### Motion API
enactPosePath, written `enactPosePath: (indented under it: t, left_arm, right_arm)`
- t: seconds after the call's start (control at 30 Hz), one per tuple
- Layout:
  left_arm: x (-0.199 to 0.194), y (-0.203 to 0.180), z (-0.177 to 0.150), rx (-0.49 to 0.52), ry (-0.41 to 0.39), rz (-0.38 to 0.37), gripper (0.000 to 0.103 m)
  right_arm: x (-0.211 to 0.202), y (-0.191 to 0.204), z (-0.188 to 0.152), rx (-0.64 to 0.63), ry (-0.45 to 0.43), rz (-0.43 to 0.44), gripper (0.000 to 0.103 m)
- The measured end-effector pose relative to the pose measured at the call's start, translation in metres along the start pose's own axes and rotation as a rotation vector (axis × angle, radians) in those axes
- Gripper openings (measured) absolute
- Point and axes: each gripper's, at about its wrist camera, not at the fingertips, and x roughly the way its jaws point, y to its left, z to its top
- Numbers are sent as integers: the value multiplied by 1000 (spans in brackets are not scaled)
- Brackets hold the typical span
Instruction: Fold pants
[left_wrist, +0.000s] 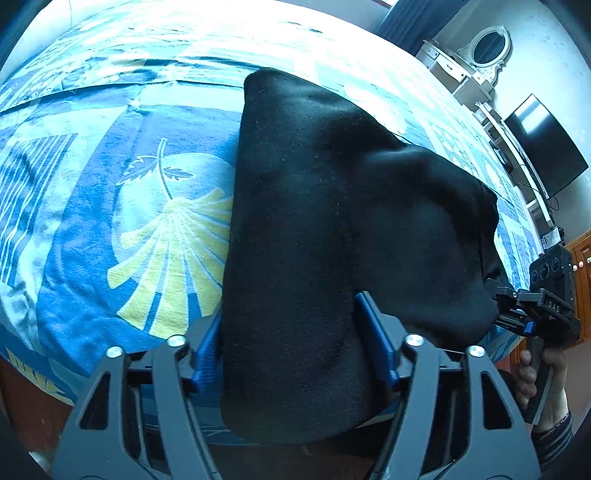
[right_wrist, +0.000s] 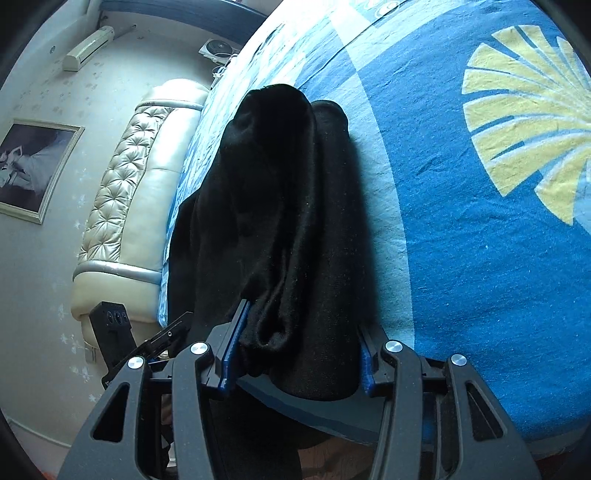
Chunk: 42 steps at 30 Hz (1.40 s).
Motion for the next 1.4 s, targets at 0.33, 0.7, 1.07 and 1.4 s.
enactPosePath:
  t: [0.33,0.7,1.07,1.4]
  left_arm:
    - [-28,28,25,78,-104,-104,87]
    - [62,53,108,-43,51,-262,88]
    - [49,19,113,151,-34,-92,29]
    - [54,26,182,185,-139,45,28]
  right_arm:
    - [-33,1,36,1,-125,-26,79]
    - [24,-5,96,60,-123,115,79]
    - [34,27,102,-71,-146,26,35]
    - [63,47,166,-111,-204,51,34]
